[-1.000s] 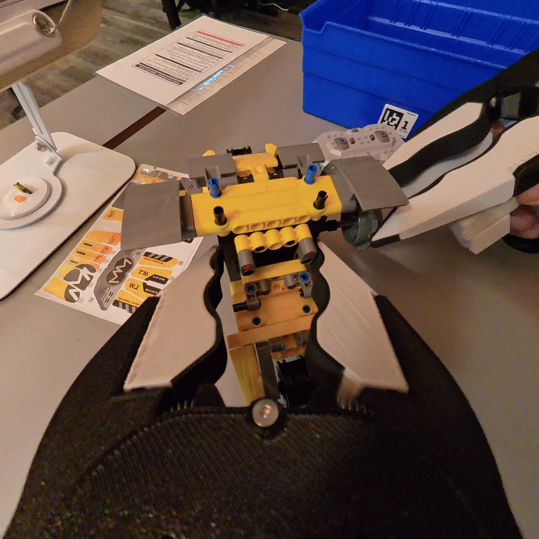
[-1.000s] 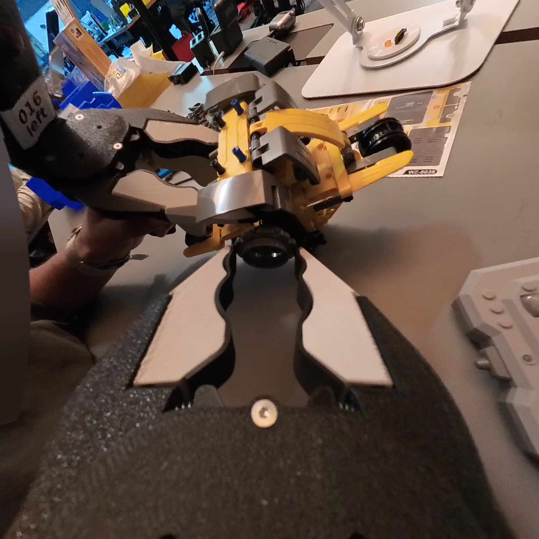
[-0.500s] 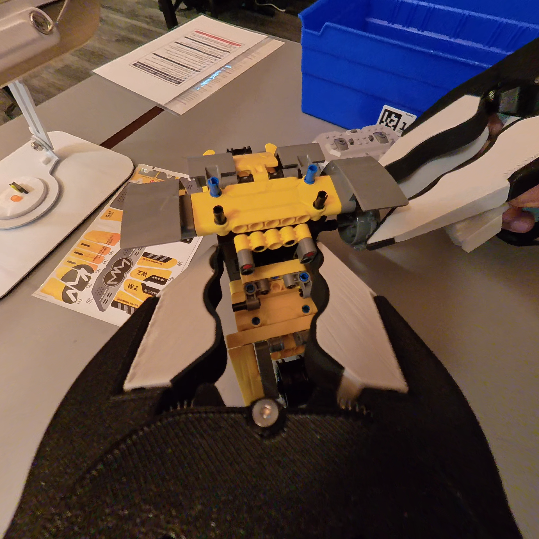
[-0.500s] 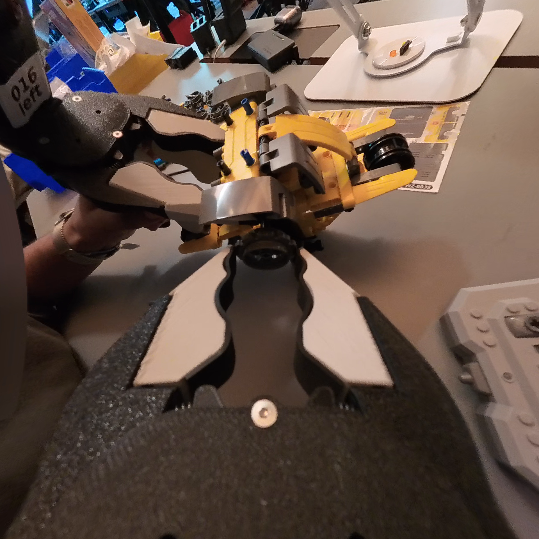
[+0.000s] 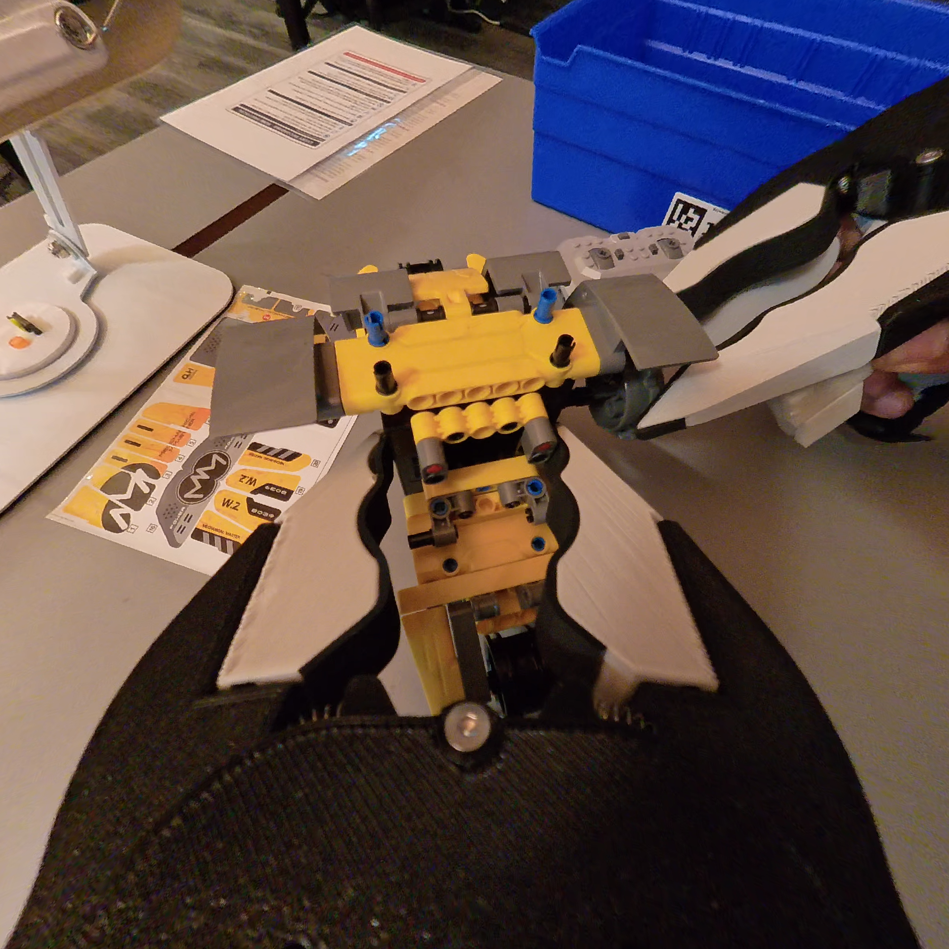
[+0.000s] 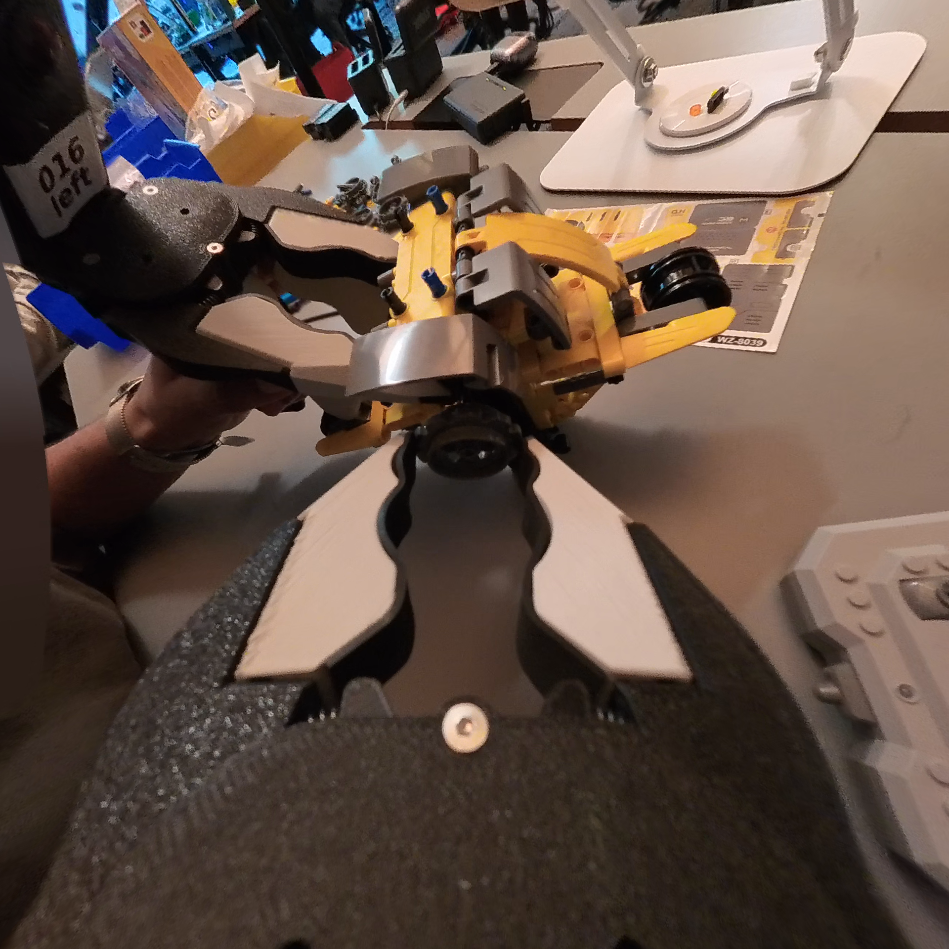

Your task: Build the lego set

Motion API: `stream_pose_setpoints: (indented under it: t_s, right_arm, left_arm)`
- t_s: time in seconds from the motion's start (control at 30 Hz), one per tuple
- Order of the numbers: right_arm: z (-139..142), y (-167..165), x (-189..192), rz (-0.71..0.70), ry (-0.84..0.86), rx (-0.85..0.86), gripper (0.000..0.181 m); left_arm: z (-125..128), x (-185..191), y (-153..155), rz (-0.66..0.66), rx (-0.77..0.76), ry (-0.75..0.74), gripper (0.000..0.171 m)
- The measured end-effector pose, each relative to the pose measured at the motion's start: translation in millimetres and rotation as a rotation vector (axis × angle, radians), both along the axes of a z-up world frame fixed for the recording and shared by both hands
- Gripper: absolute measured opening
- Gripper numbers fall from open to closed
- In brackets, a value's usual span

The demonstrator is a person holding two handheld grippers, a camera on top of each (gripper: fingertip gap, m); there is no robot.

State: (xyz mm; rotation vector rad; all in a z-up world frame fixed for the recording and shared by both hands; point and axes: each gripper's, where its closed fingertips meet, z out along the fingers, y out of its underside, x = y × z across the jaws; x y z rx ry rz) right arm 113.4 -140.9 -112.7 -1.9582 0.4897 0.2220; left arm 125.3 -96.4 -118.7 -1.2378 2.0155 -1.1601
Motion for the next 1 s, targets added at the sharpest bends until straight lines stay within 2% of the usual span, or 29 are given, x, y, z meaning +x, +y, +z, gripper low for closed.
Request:
stream_pose_setpoints:
  t_s: [0.43,0.7,0.83,1.0]
  right_arm:
    - [0.8,3.6,1.5,-0.015,0.021,0.013,0.039]
    - [1.5,19.0,-15.9,-0.014,-0.050,0.006,0.040]
    - [13.5,14.4,-20.1,-0.011,-0.157,0.042,0.051]
    - [34.7,-1.3,-11.7,0.016,-0.398,0.129,0.072]
  left_arm:
    - [-0.5,1.4,3.2,0.002,-0.004,0.004,0.056]
    - [-0.4,-10.0,21.9,-0.065,-0.006,0.026,0.056]
    - [0.2,-16.2,34.3,-0.105,-0.089,0.031,0.056]
    - [0.2,-30.8,38.8,-0.213,-0.023,0.012,0.056]
